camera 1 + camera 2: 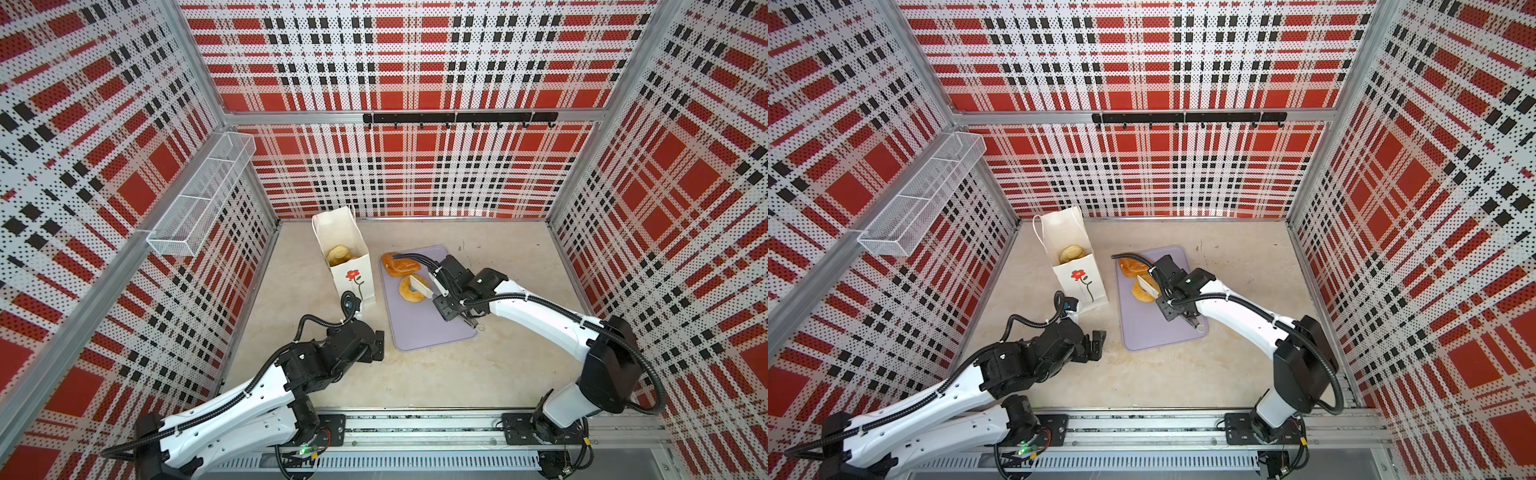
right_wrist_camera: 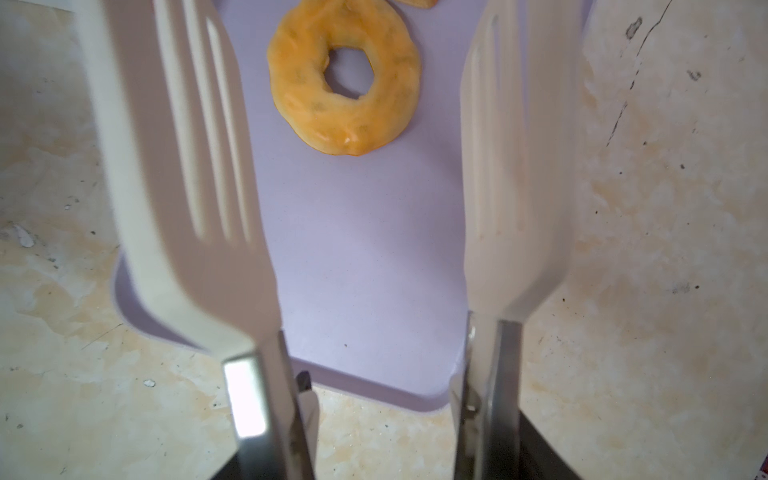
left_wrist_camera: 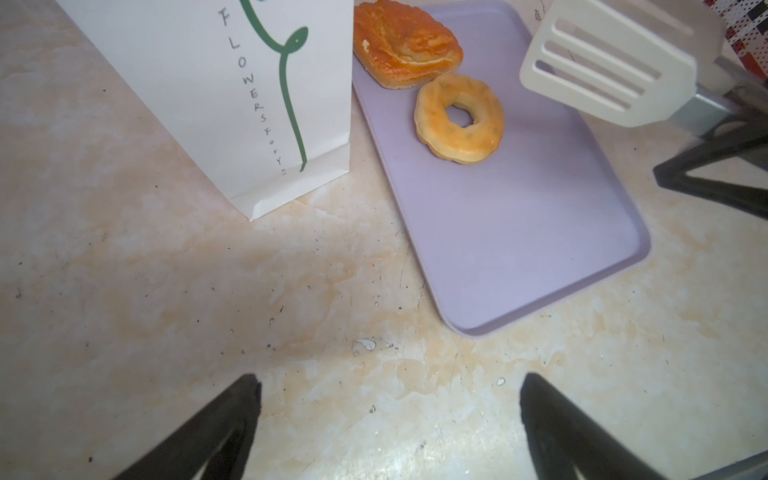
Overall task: Place the fake bread into the paper bag
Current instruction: 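Lower the open right tongs around the donut on the tray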
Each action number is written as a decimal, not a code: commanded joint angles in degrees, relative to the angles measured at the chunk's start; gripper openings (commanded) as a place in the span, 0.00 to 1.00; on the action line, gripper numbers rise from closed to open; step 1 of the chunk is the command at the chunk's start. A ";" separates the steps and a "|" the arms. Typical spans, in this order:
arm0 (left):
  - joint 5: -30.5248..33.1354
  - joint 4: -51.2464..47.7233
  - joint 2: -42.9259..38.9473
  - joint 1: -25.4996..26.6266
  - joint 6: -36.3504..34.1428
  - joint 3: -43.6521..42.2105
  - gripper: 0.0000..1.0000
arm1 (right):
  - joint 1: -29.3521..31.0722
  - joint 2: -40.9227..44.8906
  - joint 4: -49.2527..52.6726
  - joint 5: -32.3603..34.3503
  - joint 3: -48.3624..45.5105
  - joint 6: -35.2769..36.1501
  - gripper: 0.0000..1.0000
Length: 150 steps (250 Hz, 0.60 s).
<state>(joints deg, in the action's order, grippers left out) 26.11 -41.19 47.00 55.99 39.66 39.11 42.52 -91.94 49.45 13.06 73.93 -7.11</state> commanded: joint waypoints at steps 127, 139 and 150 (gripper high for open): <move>-0.01 1.95 2.21 0.88 1.00 -0.95 0.99 | -5.42 -14.60 2.38 -4.51 11.18 4.97 0.56; -0.07 1.90 2.52 0.88 1.00 -0.88 0.99 | -5.64 -15.56 2.94 -4.71 12.05 5.25 0.55; -0.09 1.90 2.73 0.88 0.93 -0.88 0.99 | -5.78 -16.35 3.36 -4.63 12.78 5.52 0.55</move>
<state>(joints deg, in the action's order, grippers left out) 25.67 -40.29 49.34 56.42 40.05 38.50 37.23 -106.43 52.10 9.41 83.72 -3.29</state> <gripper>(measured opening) 0.994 0.556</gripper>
